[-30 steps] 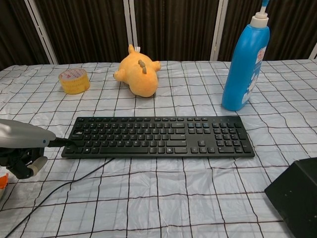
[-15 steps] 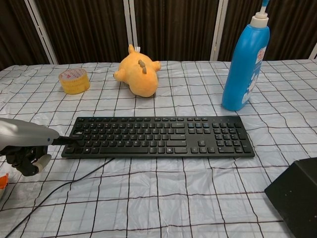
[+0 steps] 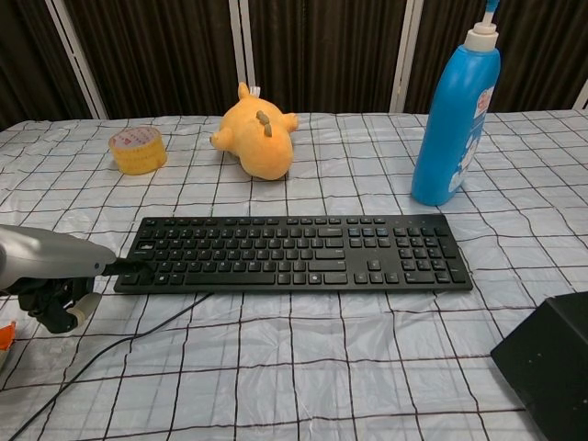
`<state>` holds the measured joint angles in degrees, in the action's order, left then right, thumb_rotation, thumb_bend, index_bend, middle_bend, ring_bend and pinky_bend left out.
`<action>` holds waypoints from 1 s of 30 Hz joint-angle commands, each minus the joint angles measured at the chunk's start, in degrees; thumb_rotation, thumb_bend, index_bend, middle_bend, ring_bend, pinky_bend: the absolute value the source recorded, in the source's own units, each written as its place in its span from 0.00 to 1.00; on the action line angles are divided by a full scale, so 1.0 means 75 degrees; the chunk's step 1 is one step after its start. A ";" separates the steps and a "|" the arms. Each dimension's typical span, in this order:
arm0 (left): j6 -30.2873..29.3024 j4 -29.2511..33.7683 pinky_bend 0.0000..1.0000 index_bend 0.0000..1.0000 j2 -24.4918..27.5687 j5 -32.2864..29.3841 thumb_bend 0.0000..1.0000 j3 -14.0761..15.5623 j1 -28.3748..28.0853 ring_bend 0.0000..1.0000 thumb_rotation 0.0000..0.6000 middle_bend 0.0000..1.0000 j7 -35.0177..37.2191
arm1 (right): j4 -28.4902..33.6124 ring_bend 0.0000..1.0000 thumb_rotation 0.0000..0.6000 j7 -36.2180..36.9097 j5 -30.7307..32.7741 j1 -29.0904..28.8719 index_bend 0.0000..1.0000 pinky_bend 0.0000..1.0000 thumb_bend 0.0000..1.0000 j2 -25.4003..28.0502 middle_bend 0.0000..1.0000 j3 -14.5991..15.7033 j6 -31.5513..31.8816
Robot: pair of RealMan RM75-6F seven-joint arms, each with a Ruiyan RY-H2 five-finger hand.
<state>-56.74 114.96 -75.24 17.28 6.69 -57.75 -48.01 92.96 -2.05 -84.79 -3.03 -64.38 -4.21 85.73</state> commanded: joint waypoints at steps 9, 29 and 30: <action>0.0023 0.0008 0.51 0.00 -0.0015 -0.0153 0.79 0.0120 -0.0174 0.71 1.00 0.82 0.0061 | 0.0010 0.00 1.00 0.0000 0.0010 0.0001 0.04 0.00 0.05 -0.0002 0.00 -0.0001 -0.0005; -0.0917 0.0663 0.36 0.00 0.0723 0.1195 0.76 -0.0077 0.0166 0.52 1.00 0.61 0.0907 | 0.0000 0.00 1.00 -0.0012 0.0013 0.0006 0.04 0.00 0.05 0.0009 0.00 0.0000 -0.0002; -0.1086 0.0786 0.32 0.00 0.0841 0.1496 0.74 -0.0082 0.0295 0.44 1.00 0.51 0.1043 | -0.0003 0.00 1.00 -0.0016 0.0013 0.0005 0.04 0.00 0.05 0.0008 0.00 0.0000 -0.0005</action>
<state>-61.43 118.18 -71.55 23.35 6.68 -57.77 -42.76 92.93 -2.18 -84.69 -2.99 -64.32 -4.22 85.69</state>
